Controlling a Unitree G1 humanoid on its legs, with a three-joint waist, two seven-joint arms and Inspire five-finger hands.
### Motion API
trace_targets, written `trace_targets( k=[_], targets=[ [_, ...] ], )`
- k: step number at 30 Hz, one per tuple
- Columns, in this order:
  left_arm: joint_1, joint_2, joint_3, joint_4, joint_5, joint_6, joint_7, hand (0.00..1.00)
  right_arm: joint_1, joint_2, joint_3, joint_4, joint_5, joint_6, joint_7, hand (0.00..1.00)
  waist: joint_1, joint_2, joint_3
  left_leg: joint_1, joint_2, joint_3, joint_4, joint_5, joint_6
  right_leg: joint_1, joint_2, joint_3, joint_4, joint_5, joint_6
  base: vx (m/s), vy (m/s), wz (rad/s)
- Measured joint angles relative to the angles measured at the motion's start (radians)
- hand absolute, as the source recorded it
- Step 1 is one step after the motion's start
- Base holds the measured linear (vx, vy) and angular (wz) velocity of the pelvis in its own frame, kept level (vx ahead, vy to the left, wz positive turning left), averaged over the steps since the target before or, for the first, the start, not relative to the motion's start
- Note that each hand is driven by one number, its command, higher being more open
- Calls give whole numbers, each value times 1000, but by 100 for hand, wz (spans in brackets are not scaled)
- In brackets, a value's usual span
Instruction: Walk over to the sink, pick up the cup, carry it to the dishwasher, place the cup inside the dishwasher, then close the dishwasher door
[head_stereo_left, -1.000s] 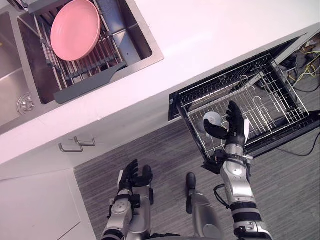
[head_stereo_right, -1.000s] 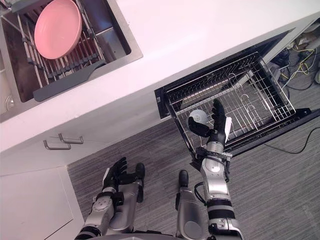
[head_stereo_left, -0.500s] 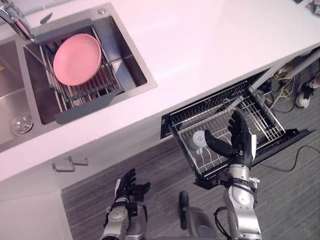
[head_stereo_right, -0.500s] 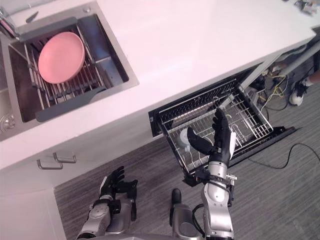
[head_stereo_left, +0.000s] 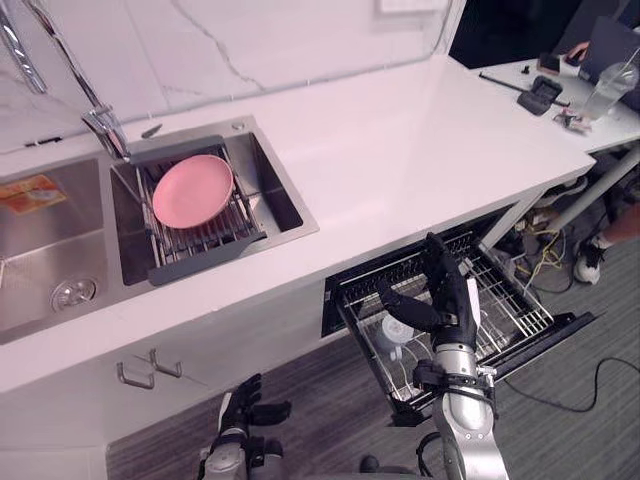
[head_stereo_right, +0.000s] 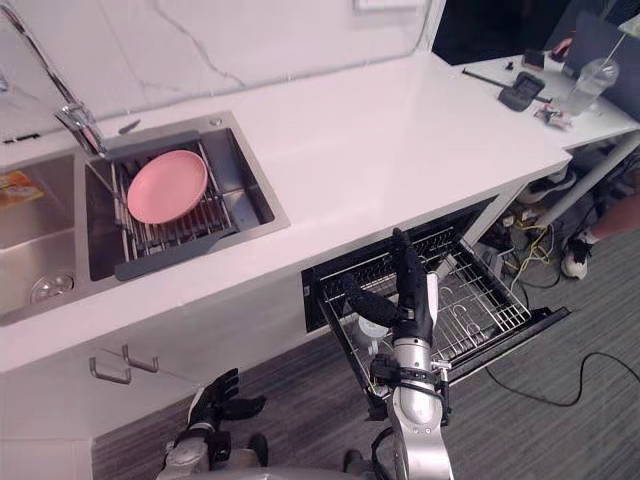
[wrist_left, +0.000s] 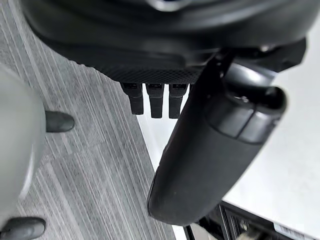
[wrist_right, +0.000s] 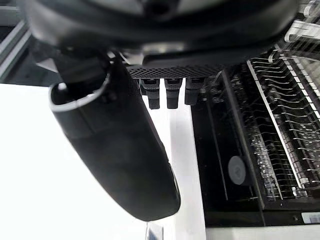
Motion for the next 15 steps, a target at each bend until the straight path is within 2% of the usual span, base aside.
trace_targets(
  k=[4, 5, 6, 8, 9, 11, 15],
  targets=[
    [11, 11, 0, 1, 2, 0, 1, 90, 0, -32, 15, 0, -23, -5, -2, 90, -3, 0, 0, -58, -11, -63, 21, 20, 1, 5, -12, -84, -2, 0, -1, -57, -16, 61],
    [10, 14, 0, 2, 10, 1, 1, 90, -2, -39, 14, 0, -25, -5, -3, 90, -7, 0, 0, -79, -11, -52, 29, 21, 11, 7, -19, -116, -6, 0, -1, -89, 35, 108],
    [9, 22, 0, 6, 24, 1, 1, 90, -6, -42, 13, 0, -32, -4, -14, 90, -5, -2, 1, -96, 26, 99, 53, 12, 43, 10, -31, -163, -7, 0, -1, -62, 25, 95],
    [9, 25, -1, 13, 30, 2, 2, 90, -19, -47, 7, 1, -44, -4, -28, 90, -8, 0, 1, -100, 75, 244, 77, 17, 44, 22, -42, -201, -8, -4, 8, -2, 43, 79],
    [7, 26, -2, 13, 29, 0, 4, 90, -33, -57, 2, 7, -66, 0, -54, 90, -7, 0, 2, -98, 70, 250, 73, 36, 13, 30, -51, -215, -7, -4, 15, 20, 69, 53],
    [4, 37, -3, 22, 29, -1, 4, 90, -42, -53, -13, 20, -71, 0, -58, 90, -11, -9, 6, -87, 41, 246, 45, 51, 25, 29, -71, -213, -6, 1, 23, 1, 95, 18],
    [2, 38, -4, 30, 37, 0, 3, 90, -58, -65, -19, 37, -82, 0, -65, 90, -15, -12, 7, -75, -1, 249, 16, 53, 43, 20, -108, -210, 11, 0, 40, -41, 134, 3]
  ],
)
